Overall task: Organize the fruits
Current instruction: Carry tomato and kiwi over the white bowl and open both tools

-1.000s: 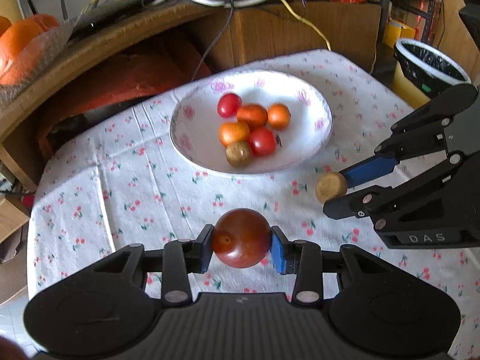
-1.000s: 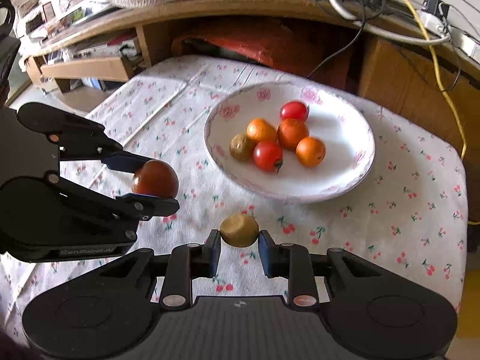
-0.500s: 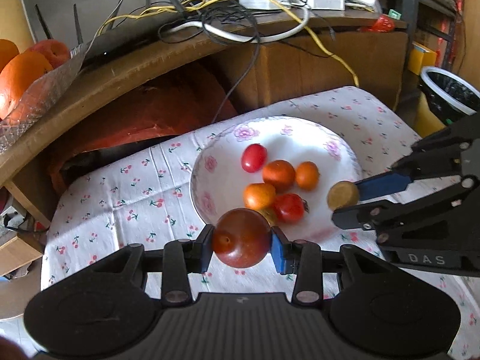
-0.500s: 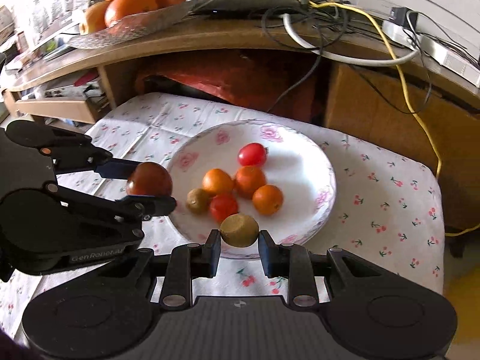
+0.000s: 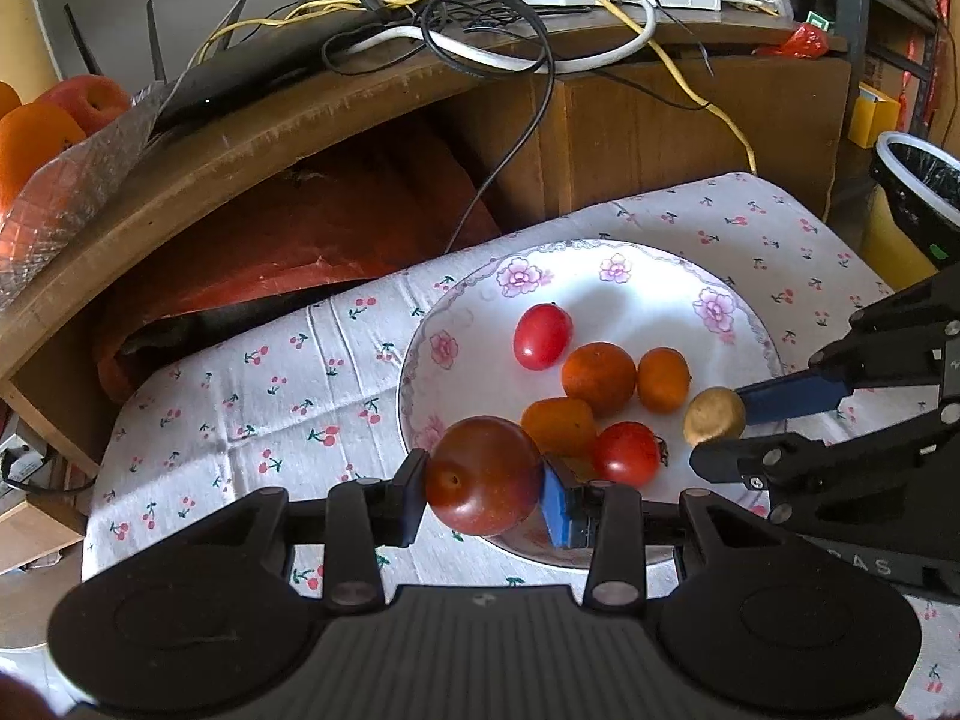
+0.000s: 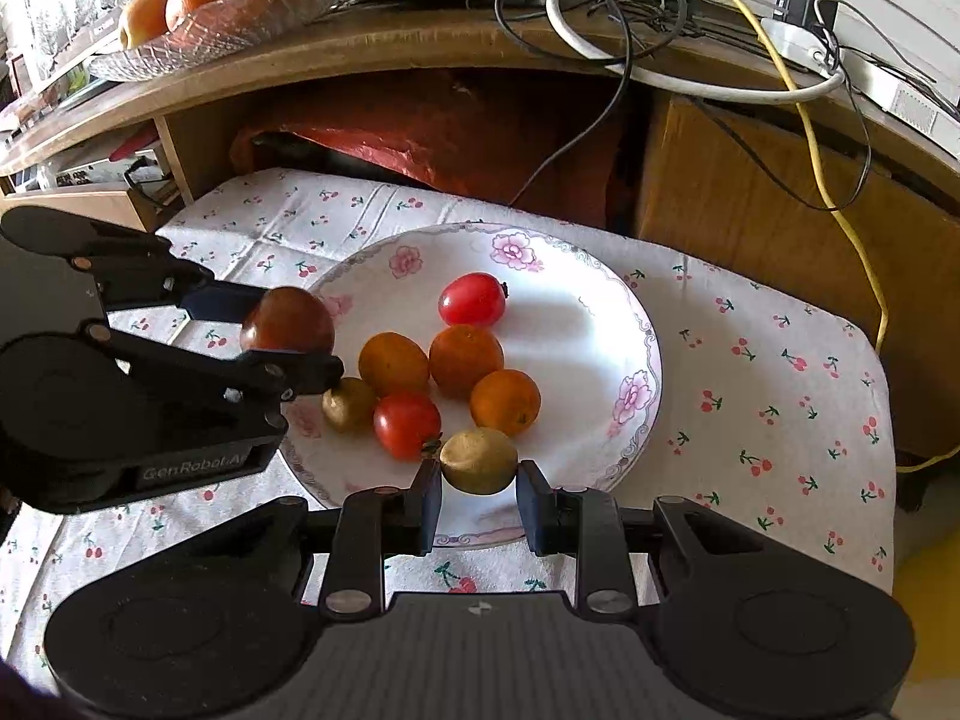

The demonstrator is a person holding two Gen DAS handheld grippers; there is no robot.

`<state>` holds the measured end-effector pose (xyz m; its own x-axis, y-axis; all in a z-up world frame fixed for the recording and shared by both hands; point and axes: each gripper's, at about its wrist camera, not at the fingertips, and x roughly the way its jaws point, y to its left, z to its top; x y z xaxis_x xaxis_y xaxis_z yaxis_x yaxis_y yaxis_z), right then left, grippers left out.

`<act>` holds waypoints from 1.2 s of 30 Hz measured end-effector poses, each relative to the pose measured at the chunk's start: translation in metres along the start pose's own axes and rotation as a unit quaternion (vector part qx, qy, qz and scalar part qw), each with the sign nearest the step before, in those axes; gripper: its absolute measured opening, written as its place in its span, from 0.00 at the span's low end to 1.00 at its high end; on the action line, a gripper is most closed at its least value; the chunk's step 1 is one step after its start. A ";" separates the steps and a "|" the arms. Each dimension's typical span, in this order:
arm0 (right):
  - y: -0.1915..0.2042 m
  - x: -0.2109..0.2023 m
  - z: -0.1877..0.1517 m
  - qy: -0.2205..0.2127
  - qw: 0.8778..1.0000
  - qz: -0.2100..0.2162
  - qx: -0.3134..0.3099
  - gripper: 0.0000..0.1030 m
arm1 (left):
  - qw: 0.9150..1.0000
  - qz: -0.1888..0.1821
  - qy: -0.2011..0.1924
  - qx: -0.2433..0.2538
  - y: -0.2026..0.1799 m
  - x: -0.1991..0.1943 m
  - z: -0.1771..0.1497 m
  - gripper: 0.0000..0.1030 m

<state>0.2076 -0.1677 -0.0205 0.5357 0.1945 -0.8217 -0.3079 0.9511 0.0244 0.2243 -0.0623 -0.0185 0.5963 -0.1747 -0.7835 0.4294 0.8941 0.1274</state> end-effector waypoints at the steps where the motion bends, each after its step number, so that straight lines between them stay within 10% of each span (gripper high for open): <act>1: 0.000 0.001 0.000 0.001 1.000 0.000 -0.001 0.22 | 1.000 -0.001 0.000 -0.001 0.001 0.001 0.001 0.46; 36: -0.007 0.013 0.008 -0.018 1.000 -0.012 0.006 0.24 | 0.999 0.001 -0.013 -0.033 0.012 0.020 0.014 0.46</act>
<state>0.2233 -0.1701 -0.0270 0.5713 0.1802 -0.8007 -0.2861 0.9581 0.0115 0.2508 -0.0609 -0.0238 0.6160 -0.1823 -0.7664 0.3825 0.9197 0.0887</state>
